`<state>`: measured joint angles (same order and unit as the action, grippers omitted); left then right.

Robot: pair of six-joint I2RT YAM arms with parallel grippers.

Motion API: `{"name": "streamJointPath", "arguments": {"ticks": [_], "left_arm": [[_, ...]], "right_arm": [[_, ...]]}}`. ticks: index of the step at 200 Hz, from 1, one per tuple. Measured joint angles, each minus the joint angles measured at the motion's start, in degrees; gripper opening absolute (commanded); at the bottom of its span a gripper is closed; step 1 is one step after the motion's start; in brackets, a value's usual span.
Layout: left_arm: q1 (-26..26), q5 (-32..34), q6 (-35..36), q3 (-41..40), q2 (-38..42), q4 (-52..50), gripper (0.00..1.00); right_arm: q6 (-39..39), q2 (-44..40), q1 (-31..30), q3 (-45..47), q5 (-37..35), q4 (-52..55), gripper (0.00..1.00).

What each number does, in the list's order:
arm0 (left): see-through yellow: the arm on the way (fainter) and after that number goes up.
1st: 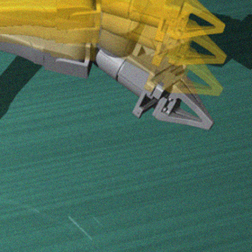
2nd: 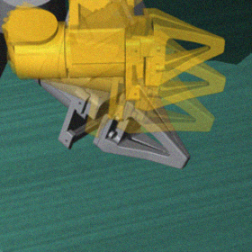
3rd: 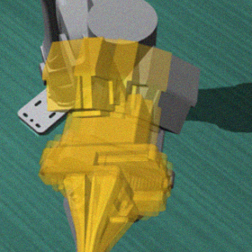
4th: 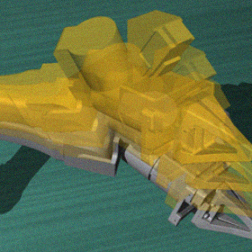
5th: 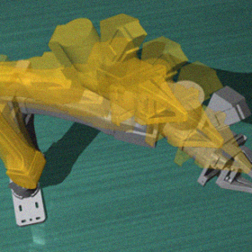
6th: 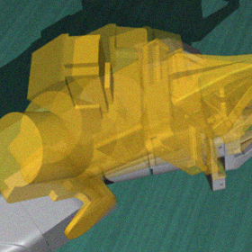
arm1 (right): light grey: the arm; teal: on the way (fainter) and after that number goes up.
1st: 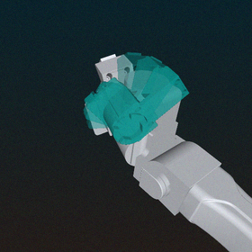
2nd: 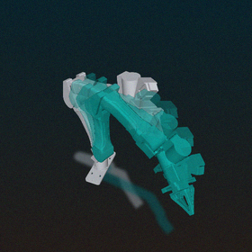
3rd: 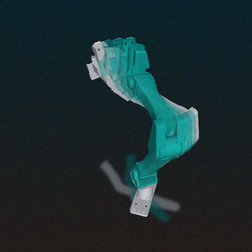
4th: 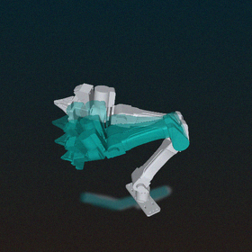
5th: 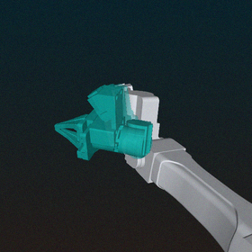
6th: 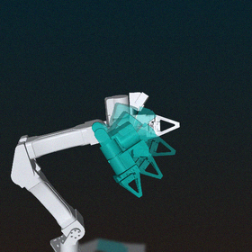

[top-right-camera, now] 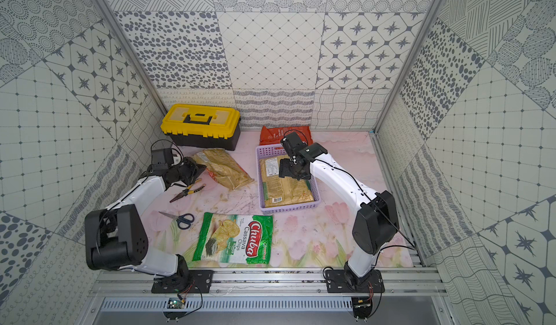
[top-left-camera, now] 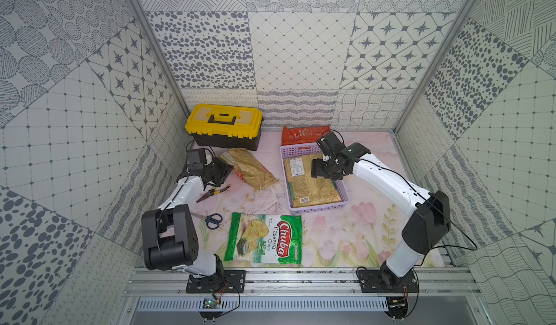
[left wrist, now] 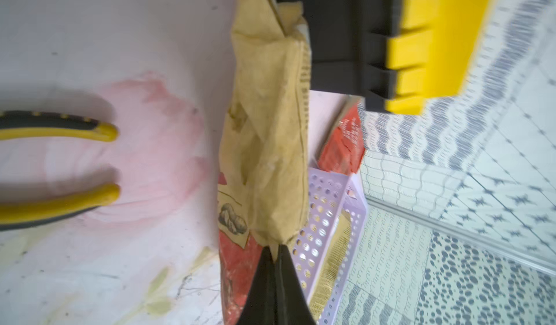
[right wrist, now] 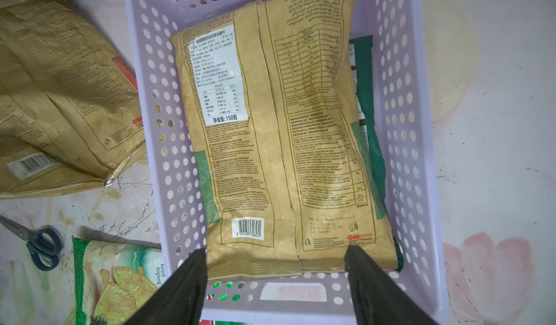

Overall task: Put the potato chips into the basket
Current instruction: Pick up the potato chip from the center of the board, then place the potato chip in the basket.

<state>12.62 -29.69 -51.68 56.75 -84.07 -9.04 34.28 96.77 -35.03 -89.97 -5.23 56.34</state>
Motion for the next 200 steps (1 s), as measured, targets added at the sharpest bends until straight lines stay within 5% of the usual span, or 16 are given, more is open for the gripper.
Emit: {"name": "streamJointPath", "arguments": {"ticks": [47, 101, 145, 200], "left_arm": [[-5.35, -0.68, 6.54, 2.99, 16.17, -1.49, 0.0], [-11.87, -5.97, 6.73, 5.81, 21.66, -1.46, 0.0], [-24.09, -8.48, 5.35, 10.51, 18.56, 1.6, 0.0], [-35.78, -9.53, 1.09, 15.19, 4.11, 14.12, 0.0]], "right_arm": [[-0.15, -2.34, 0.33, -0.02, -1.31, -0.04, 0.76], [-0.09, -9.57, 3.13, 0.04, -3.82, -0.04, 0.76], [0.07, -20.17, 7.72, 2.86, -7.19, -0.55, 0.75], [0.04, -26.29, 11.13, 7.34, -9.01, -0.96, 0.75]]}}
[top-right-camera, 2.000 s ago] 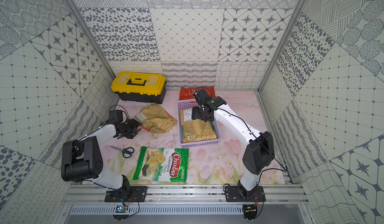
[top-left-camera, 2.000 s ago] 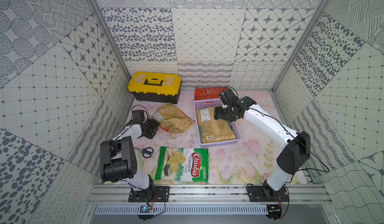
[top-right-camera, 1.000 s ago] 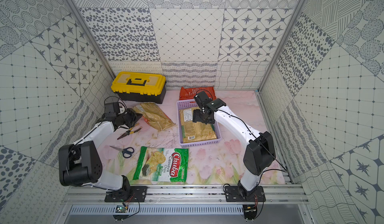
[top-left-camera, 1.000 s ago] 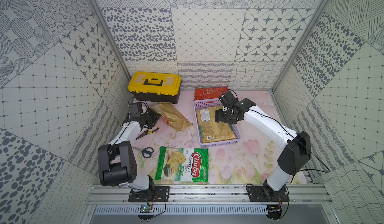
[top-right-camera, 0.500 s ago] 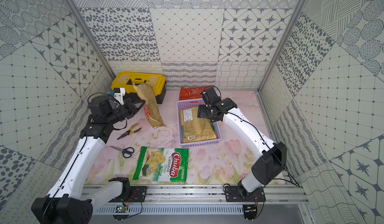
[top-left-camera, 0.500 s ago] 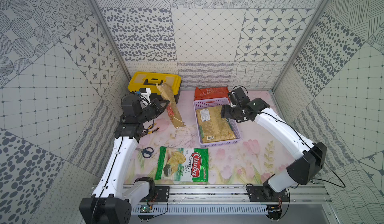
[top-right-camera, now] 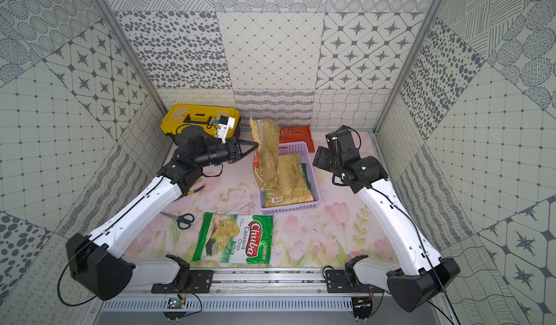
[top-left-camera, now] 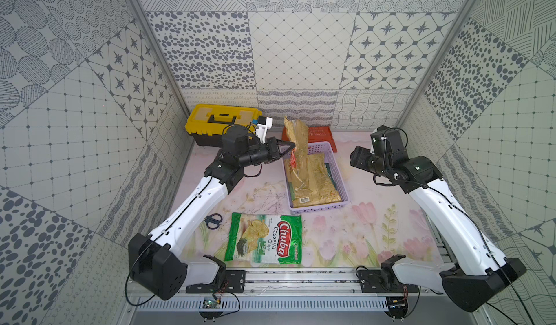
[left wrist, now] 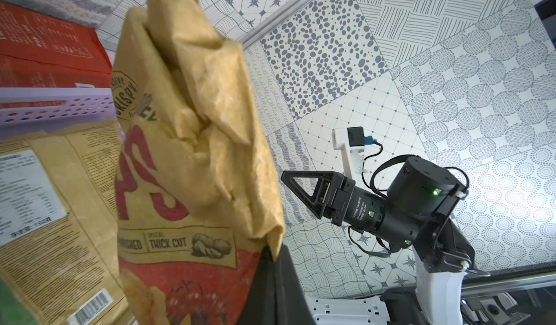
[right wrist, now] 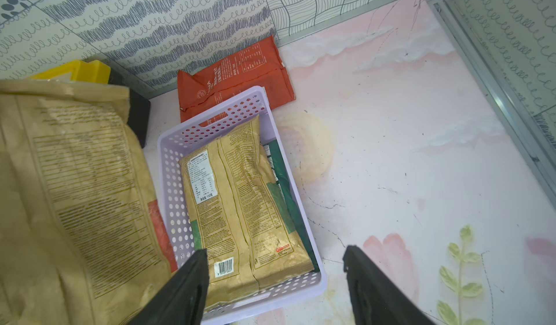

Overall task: Put the potato chips into the basket
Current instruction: Place the potato chip in the basket.

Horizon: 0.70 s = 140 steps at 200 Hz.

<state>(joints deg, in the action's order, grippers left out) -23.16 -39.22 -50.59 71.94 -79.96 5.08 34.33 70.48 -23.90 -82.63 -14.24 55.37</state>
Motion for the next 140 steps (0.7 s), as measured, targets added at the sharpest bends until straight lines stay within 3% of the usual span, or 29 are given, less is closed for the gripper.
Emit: {"name": "streamJointPath", "arguments": {"ticks": [36, 64, 140], "left_arm": [[-3.91, -0.09, -6.1, 0.0, -12.31, 13.09, 0.0], [-4.83, 0.96, -9.66, -5.57, -18.69, 20.22, 0.0], [-4.74, 11.65, -5.62, -16.06, -20.5, 13.38, 0.0]], "right_arm": [[0.04, -0.04, 0.52, 1.88, 0.33, -0.42, 0.75], [0.2, -0.04, 0.66, 2.58, 1.14, -0.72, 0.75], [0.24, 3.37, 0.74, 2.99, 5.49, -1.84, 0.75]]}}
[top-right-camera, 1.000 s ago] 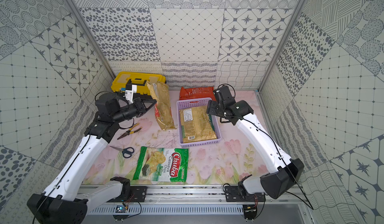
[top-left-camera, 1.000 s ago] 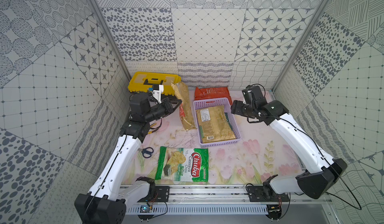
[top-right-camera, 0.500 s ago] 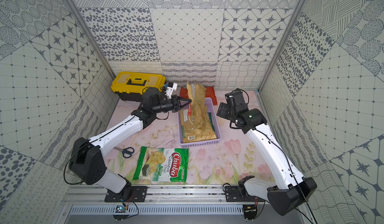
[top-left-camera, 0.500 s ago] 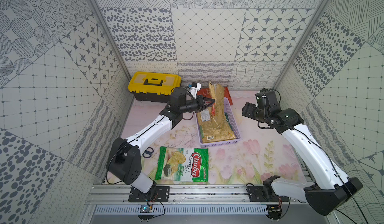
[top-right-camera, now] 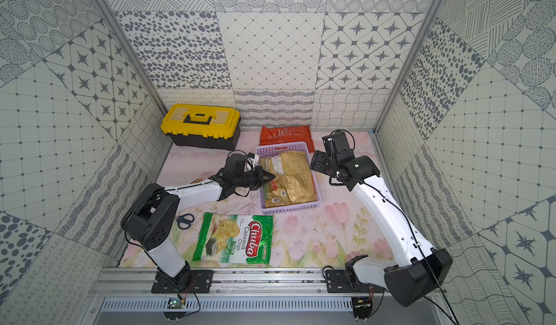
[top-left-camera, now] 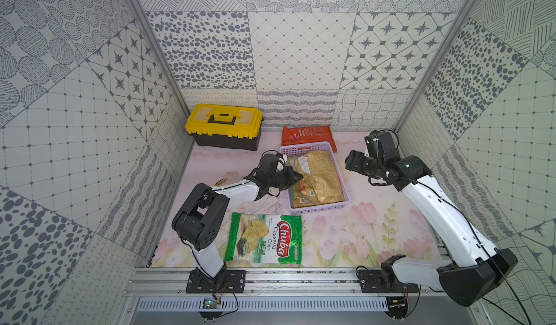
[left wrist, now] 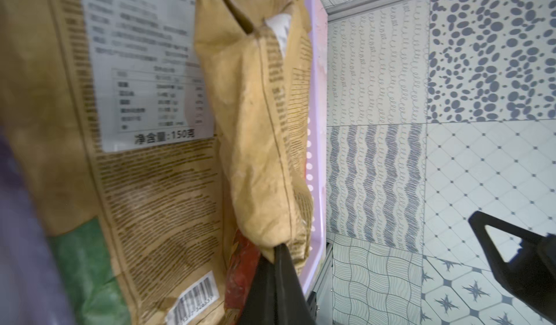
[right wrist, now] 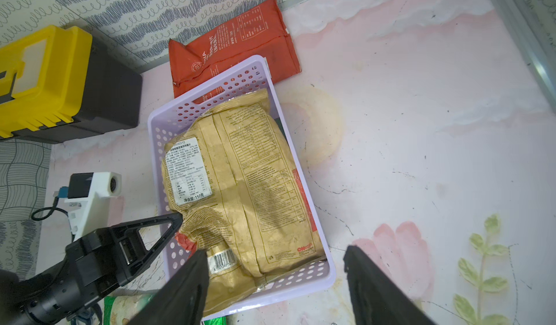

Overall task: Put the potato chips into the basket
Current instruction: Place the potato chip in the basket.

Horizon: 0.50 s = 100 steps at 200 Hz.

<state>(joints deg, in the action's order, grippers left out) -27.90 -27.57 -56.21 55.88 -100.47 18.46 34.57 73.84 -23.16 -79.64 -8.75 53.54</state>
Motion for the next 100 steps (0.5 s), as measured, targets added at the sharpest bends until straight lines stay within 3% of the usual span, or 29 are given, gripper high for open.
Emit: {"name": "streamJointPath", "arguments": {"ticks": [48, 84, 100], "left_arm": [[0.0, 5.03, 3.93, 0.33, 0.09, -7.3, 0.11], [-0.04, 8.26, 6.75, 1.14, 2.71, -13.68, 0.42], [-0.04, 9.51, 7.82, 1.86, 4.96, -16.5, 0.51]], "right_arm": [[-0.02, 6.54, -1.33, -0.07, 4.09, -0.24, 0.75], [-0.72, 12.7, -6.38, -1.97, 4.26, 0.04, 0.75], [-1.2, 15.72, -8.85, -3.3, 4.17, -0.02, 0.75]]}}
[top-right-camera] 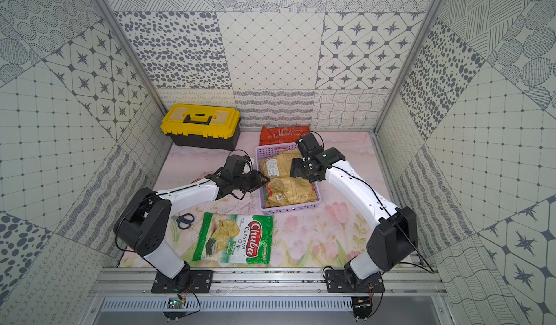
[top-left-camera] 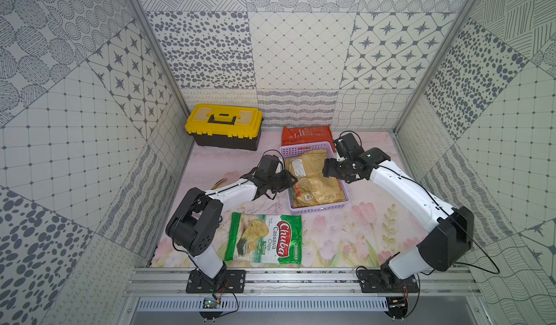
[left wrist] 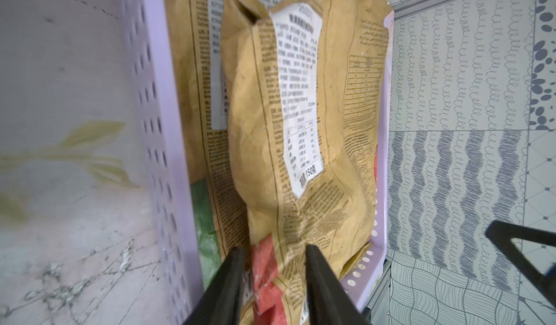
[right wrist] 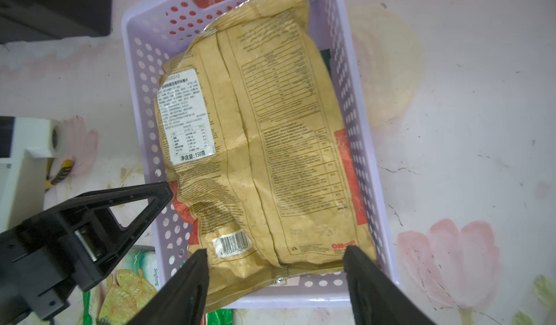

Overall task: Put the potato chips into the basket
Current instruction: Place the potato chip in the basket.

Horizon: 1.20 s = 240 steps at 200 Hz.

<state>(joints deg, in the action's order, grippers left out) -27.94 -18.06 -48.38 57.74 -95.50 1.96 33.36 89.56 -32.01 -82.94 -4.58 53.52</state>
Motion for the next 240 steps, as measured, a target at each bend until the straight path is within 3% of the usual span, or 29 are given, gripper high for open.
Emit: {"name": "streamJointPath", "arguments": {"ticks": [65, 138, 204, 240], "left_arm": [[0.13, 6.49, 3.56, 2.05, 13.55, -6.64, 0.54], [1.62, 13.77, 4.63, -4.96, 25.07, -13.44, 0.54], [6.4, 16.79, 5.31, -8.74, 32.87, -21.92, 0.54], [8.09, 18.16, 6.6, -8.59, 37.13, -26.64, 0.54]], "right_arm": [[-2.4, 9.92, -7.45, -1.49, -0.87, 0.04, 0.77], [-5.16, 17.77, -11.13, 0.0, -5.92, 1.42, 0.79], [-5.46, 17.27, -11.58, -1.33, -9.07, 4.98, 0.8], [-5.97, 12.74, -13.88, -5.6, -9.31, 7.32, 0.8]]}}
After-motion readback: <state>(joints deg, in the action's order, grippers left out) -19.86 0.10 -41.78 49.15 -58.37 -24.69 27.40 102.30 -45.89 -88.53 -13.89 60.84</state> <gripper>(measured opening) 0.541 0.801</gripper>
